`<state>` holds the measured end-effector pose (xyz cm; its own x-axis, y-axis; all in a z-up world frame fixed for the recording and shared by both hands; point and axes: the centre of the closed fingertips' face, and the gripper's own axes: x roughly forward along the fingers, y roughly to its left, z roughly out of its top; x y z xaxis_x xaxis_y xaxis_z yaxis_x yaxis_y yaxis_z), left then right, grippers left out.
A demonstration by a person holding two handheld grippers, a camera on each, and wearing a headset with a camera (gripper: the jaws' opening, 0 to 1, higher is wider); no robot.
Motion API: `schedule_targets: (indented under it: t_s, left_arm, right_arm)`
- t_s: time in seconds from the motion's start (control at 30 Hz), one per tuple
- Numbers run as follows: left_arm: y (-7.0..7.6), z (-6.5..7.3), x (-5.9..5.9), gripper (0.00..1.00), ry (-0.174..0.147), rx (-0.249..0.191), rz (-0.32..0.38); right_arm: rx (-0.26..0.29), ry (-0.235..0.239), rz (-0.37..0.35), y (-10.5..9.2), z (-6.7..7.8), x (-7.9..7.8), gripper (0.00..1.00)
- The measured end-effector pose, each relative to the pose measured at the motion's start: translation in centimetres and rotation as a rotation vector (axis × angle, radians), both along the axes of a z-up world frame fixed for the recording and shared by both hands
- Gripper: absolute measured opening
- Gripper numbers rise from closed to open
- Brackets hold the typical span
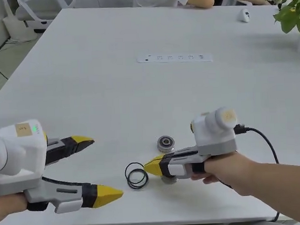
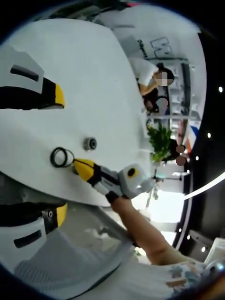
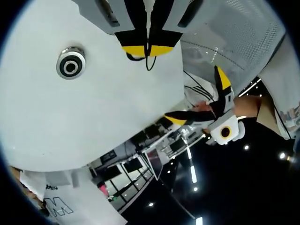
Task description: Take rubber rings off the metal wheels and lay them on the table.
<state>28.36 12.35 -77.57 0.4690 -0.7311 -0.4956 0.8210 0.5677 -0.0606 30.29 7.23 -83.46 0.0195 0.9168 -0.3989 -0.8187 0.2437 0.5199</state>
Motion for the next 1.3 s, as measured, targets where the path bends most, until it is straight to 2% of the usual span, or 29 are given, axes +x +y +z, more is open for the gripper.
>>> schedule_targets:
  t_s: [0.33, 0.5, 0.83, 0.93, 1.17, 1.3]
  left_arm:
    - [0.0, -0.1, 0.0, 0.81, -0.001, 0.005, 0.003]
    - [0.1, -0.2, 0.0, 0.81, 0.002, 0.009, 0.006]
    - [0.1, -0.2, 0.0, 0.81, 0.002, 0.011, 0.008]
    - [0.0, -0.1, 0.1, 0.81, 0.001, 0.010, 0.008]
    - [-0.2, 0.4, 0.2, 0.81, -0.005, 0.004, 0.005]
    - [-0.2, 0.5, 0.2, 0.81, -0.008, 0.003, 0.004]
  right_arm:
    - [-0.043, -0.009, 0.004, 0.0, -0.9, -0.1, 0.00]
    - [-0.067, -0.038, 0.007, -0.1, -1.2, 0.0, 0.00]
    - [-0.062, -0.065, -0.015, -0.2, -0.8, 0.5, 0.04]
    - [-0.055, -0.080, -0.024, -0.3, -0.4, 0.7, 0.09]
    - [0.005, -0.121, -0.073, -0.9, 2.1, 1.8, 0.17]
    - [0.019, -0.148, -0.091, -1.6, 3.0, 2.3, 0.22]
